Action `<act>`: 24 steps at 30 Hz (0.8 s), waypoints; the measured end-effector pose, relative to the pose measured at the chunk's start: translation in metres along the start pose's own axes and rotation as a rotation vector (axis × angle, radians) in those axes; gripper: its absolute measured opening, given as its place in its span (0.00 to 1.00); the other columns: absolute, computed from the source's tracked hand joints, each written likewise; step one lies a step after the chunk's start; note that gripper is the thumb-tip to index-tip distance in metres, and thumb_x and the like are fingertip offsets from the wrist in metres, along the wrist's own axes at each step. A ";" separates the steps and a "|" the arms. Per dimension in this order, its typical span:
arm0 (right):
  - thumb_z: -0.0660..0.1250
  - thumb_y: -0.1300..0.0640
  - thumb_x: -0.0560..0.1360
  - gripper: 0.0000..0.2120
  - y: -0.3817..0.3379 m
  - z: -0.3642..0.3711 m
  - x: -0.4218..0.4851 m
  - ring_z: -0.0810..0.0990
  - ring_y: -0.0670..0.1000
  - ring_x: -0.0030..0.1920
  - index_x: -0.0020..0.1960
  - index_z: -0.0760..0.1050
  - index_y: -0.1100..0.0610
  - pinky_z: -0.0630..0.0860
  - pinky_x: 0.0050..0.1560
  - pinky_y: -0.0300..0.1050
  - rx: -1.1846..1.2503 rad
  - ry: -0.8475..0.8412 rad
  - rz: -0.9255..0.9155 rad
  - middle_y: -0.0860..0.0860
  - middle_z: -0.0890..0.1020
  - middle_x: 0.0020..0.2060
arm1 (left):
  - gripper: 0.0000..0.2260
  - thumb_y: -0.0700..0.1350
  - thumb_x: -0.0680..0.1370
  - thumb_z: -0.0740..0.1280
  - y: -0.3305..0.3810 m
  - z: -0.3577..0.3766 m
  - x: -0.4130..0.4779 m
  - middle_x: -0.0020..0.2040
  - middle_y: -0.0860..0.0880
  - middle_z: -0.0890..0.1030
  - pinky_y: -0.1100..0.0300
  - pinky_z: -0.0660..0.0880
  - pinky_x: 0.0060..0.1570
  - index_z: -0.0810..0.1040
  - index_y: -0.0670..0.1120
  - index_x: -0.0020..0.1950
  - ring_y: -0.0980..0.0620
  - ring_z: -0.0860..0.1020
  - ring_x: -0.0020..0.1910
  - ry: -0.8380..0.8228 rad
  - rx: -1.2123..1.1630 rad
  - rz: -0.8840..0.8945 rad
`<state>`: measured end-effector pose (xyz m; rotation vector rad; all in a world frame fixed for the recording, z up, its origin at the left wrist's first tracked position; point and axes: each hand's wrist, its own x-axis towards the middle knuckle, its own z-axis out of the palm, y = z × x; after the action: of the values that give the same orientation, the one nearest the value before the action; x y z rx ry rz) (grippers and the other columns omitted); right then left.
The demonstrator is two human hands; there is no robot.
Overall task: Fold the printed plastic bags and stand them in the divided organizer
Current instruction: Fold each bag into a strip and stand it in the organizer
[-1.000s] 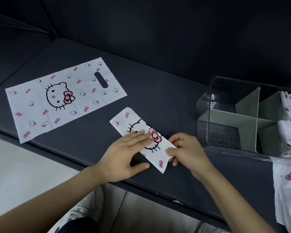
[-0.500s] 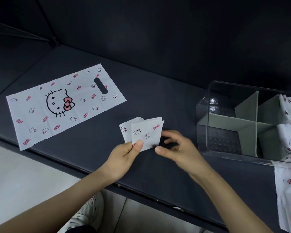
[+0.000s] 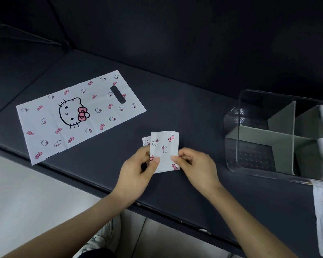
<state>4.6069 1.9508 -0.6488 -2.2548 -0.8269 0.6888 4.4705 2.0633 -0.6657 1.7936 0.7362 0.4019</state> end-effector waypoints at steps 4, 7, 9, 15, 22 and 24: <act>0.66 0.47 0.77 0.07 -0.004 0.000 0.001 0.78 0.41 0.37 0.42 0.79 0.48 0.70 0.38 0.37 -0.122 -0.005 -0.001 0.40 0.82 0.35 | 0.20 0.43 0.75 0.71 -0.013 -0.011 0.005 0.37 0.57 0.80 0.62 0.64 0.56 0.69 0.56 0.63 0.62 0.73 0.50 0.127 0.220 0.087; 0.65 0.47 0.77 0.08 -0.008 0.000 0.003 0.79 0.44 0.39 0.43 0.79 0.48 0.70 0.40 0.38 -0.198 -0.018 0.015 0.41 0.83 0.36 | 0.21 0.51 0.71 0.67 -0.021 -0.014 0.008 0.42 0.56 0.75 0.57 0.64 0.59 0.75 0.45 0.62 0.58 0.73 0.46 0.141 0.437 0.229; 0.64 0.46 0.77 0.08 -0.011 0.000 0.004 0.79 0.44 0.40 0.45 0.79 0.48 0.71 0.40 0.40 -0.243 -0.021 0.017 0.43 0.83 0.37 | 0.21 0.53 0.70 0.64 -0.022 -0.016 0.010 0.50 0.49 0.77 0.53 0.63 0.61 0.77 0.45 0.59 0.49 0.73 0.51 0.154 0.580 0.319; 0.63 0.46 0.77 0.10 -0.018 0.000 0.007 0.79 0.46 0.40 0.44 0.79 0.49 0.72 0.40 0.41 -0.311 -0.045 0.046 0.43 0.81 0.34 | 0.23 0.44 0.75 0.59 -0.018 -0.023 0.022 0.73 0.42 0.67 0.45 0.52 0.74 0.72 0.43 0.70 0.42 0.63 0.73 -0.102 0.856 0.614; 0.69 0.48 0.74 0.11 -0.020 0.013 -0.008 0.79 0.51 0.47 0.52 0.78 0.53 0.72 0.43 0.44 -0.336 0.186 0.041 0.47 0.82 0.43 | 0.25 0.50 0.83 0.43 -0.029 -0.010 0.015 0.74 0.44 0.66 0.49 0.57 0.70 0.65 0.41 0.74 0.45 0.63 0.74 -0.184 1.057 0.459; 0.72 0.49 0.72 0.19 -0.018 0.016 -0.017 0.78 0.54 0.52 0.59 0.76 0.57 0.71 0.45 0.44 -0.320 0.257 0.049 0.50 0.81 0.50 | 0.26 0.51 0.83 0.41 -0.028 -0.003 0.010 0.74 0.44 0.66 0.48 0.57 0.70 0.64 0.41 0.74 0.45 0.64 0.73 -0.143 1.072 0.392</act>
<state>4.5785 1.9559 -0.6425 -2.5880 -0.8012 0.2913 4.4682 2.0779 -0.6913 2.9637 0.5107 0.1074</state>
